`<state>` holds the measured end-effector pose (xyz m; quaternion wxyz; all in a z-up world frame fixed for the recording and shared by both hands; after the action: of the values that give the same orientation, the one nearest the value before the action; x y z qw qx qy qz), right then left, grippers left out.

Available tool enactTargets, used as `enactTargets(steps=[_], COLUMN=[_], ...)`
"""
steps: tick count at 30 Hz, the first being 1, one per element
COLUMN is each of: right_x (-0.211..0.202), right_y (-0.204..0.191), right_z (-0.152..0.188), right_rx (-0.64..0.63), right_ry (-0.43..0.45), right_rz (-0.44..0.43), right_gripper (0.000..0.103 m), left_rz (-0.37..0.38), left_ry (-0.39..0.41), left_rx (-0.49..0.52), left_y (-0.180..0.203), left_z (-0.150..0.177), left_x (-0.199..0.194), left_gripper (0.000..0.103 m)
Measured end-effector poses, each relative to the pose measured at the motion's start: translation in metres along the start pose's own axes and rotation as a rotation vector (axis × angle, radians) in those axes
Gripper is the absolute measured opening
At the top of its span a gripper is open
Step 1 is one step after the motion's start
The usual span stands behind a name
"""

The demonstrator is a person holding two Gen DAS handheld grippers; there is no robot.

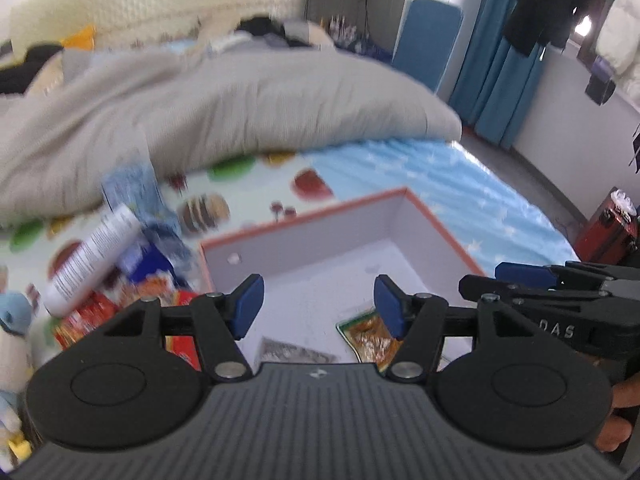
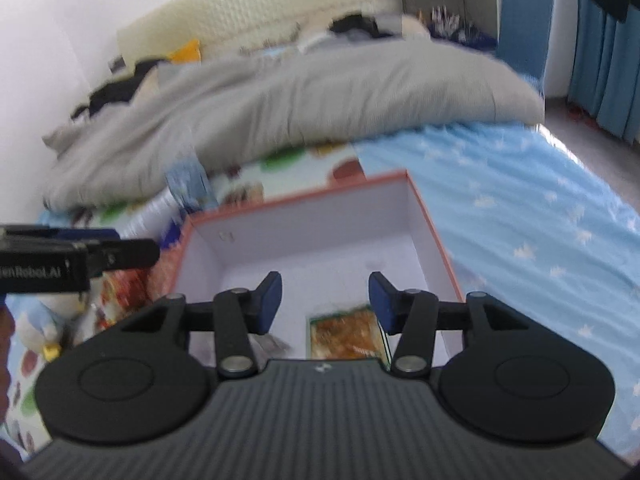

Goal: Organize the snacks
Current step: 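Withdraw both tools from the pink box back toward the snack pile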

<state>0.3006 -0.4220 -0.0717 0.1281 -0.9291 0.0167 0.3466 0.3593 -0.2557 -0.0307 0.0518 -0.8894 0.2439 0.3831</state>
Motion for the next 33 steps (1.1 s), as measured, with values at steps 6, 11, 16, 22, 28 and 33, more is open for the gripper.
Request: enactTargets(steps=[6, 11, 16, 22, 28, 33], right_x=[-0.039, -0.061, -0.065, -0.065, -0.071, -0.078], right_y=[-0.033, -0.055, -0.073, -0.096, -0.121, -0.139], right_z=[-0.017, -0.02, -0.005, 0.029, 0.061, 0.088], right_rx=[-0.048, -0.08, -0.105, -0.164, -0.217, -0.22], right_ry=[0.114, 0.188, 0.208, 0.217, 0.231, 0.205], right_rz=[-0.03, -0.05, -0.08, -0.083, -0.106, -0.154], right_gripper=[0.051, 0.051, 0.051, 0.051, 0.051, 0.051], left_rz=[0.006, -0.014, -0.087, -0.105, -0.102, -0.118], left_ry=[0.088, 0.162, 0.213, 0.236, 0.234, 0.245], left_rx=[-0.029, -0.053, -0.012, -0.057, -0.068, -0.038], left_y=[-0.016, -0.04, -0.062, -0.088, -0.097, -0.09], left_z=[-0.012, -0.012, 0.016, 0.065, 0.11, 0.145], left_x=[-0.044, -0.083, -0.111, -0.134, -0.148, -0.167], left_gripper=[0.067, 0.067, 0.067, 0.067, 0.067, 0.067])
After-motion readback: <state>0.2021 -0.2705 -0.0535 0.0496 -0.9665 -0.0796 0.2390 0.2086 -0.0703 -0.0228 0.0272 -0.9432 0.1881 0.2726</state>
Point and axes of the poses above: each gripper's, at about its wrist camera, not at the fingertips, and x roughly the way its jaws point, y to its right, z to its underside, the point moved 4 cm from there along x, roughly the way its jaws point
